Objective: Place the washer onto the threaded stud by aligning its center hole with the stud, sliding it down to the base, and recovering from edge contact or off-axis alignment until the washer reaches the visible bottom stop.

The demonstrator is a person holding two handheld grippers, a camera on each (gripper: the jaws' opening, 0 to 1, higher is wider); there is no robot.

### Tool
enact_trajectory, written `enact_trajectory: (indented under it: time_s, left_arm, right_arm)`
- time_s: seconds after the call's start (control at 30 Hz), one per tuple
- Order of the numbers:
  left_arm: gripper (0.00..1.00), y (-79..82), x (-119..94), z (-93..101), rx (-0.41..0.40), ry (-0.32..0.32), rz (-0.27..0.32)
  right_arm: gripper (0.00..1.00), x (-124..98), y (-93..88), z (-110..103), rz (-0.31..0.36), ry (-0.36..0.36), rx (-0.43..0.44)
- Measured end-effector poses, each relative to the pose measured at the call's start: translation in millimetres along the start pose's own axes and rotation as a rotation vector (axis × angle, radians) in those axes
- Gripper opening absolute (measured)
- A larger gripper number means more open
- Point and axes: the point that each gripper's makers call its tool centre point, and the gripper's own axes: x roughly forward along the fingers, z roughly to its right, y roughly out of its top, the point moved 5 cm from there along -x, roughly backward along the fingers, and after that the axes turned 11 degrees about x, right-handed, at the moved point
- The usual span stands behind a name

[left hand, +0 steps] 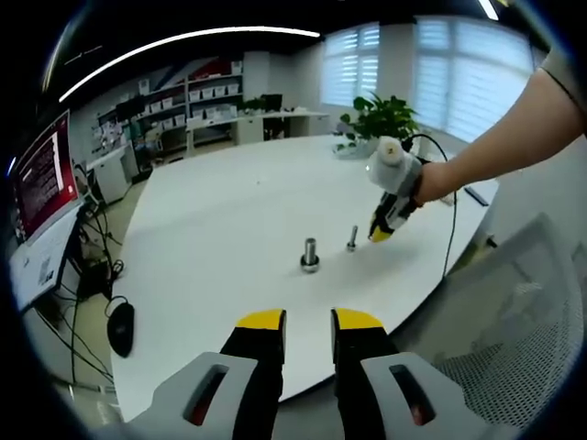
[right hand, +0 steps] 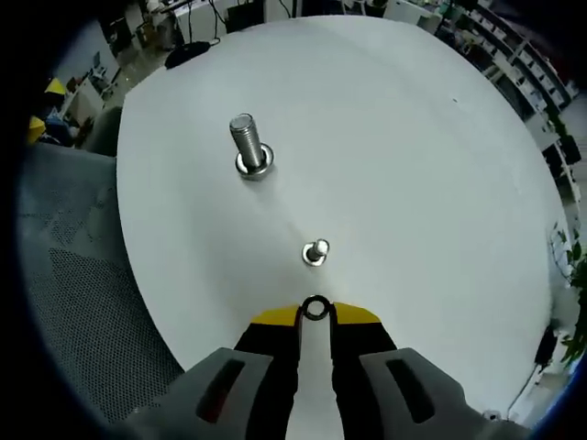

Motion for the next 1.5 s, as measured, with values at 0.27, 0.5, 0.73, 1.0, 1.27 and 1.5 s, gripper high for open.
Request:
enact_trajectory:
  time_s: [0.27, 0.5, 0.73, 1.0, 1.27, 1.5]
  left_arm:
    - [0.18, 1.4, -1, -2.2, -0.009, 0.011, 0.015]
    - [0.21, 1.3, 0, 0.3, 0.001, 0.001, 0.013]
    - [0.21, 1.2, 0, -0.2, -0.007, -0.001, 0.013]
    - [0.21, 2.4, -2, -2.6, -0.016, 0.013, 0.025]
    - [0.21, 3.6, -2, -3.4, -0.019, 0.017, 0.034]
    - [0.2, 2.3, -2, -2.6, -0.014, 0.015, 0.025]
  right_arm:
    - [0.14, -15, 11.6, 4, 0.027, -0.013, -0.036]
    - [0.14, -27, 24.4, 11, 0.053, -0.015, -0.055]
    - [0.14, -37, 34.0, 14, 0.071, -0.022, -0.077]
    - [0.14, -44, 45.9, 15, 0.092, -0.03, -0.088]
    - [0.14, -47, 61.3, 10, 0.134, -0.017, -0.078]
    - [0.14, -44, 63.4, 4, 0.121, -0.02, -0.116]
